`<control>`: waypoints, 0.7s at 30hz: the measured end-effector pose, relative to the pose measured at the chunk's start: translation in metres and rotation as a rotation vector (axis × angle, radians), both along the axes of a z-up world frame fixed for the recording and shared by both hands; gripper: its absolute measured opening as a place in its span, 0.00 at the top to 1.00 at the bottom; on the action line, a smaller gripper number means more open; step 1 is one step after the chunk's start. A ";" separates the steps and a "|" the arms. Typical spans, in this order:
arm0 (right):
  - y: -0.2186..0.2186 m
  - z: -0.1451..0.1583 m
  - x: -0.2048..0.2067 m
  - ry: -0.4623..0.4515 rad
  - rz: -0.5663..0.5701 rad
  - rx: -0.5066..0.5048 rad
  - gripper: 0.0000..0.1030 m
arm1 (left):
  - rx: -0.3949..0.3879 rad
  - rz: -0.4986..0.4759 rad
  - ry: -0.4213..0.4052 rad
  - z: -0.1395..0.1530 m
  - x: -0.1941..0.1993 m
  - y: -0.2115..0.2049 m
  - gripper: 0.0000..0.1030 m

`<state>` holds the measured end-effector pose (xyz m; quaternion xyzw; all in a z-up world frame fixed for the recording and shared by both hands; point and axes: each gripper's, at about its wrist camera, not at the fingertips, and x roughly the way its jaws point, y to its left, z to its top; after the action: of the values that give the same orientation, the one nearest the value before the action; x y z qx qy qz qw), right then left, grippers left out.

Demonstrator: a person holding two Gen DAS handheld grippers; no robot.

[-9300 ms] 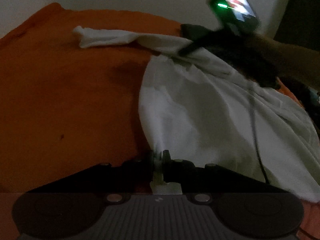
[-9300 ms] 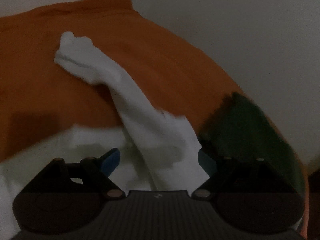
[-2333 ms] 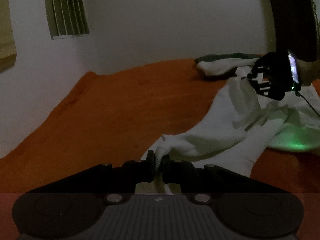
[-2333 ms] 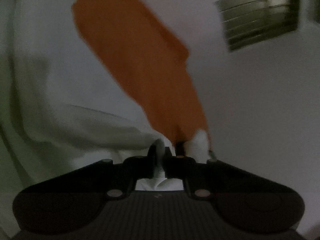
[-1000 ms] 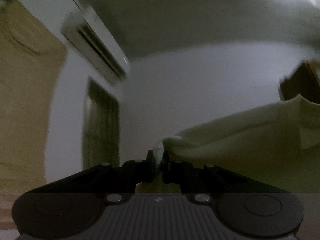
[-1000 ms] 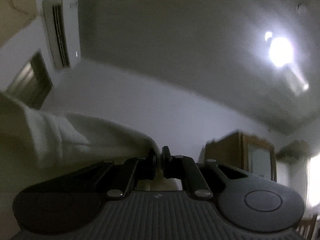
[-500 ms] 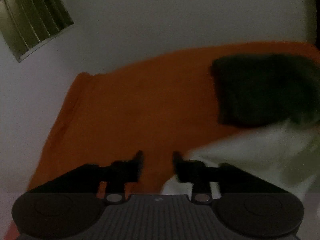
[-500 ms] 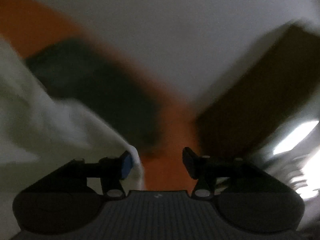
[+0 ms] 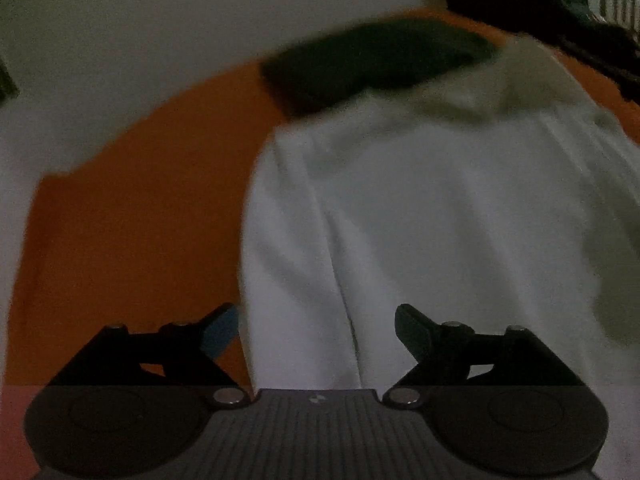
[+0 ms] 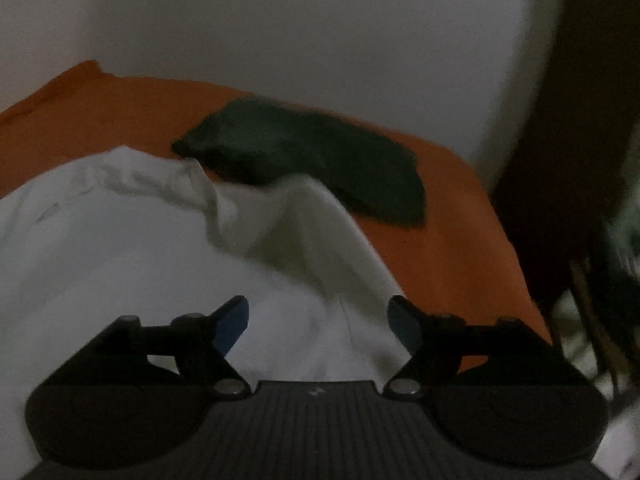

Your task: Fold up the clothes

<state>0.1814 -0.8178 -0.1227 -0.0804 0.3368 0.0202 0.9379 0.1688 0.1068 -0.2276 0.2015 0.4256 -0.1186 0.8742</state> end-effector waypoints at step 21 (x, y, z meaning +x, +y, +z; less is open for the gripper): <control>-0.090 -0.050 -0.064 0.212 -0.198 0.150 0.96 | 0.007 0.185 0.068 -0.017 -0.004 0.059 0.95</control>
<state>0.1177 -0.9076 -0.1730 0.0259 0.4379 -0.0391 0.8978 0.1649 0.1660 -0.2446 0.1601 0.4720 -0.0427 0.8659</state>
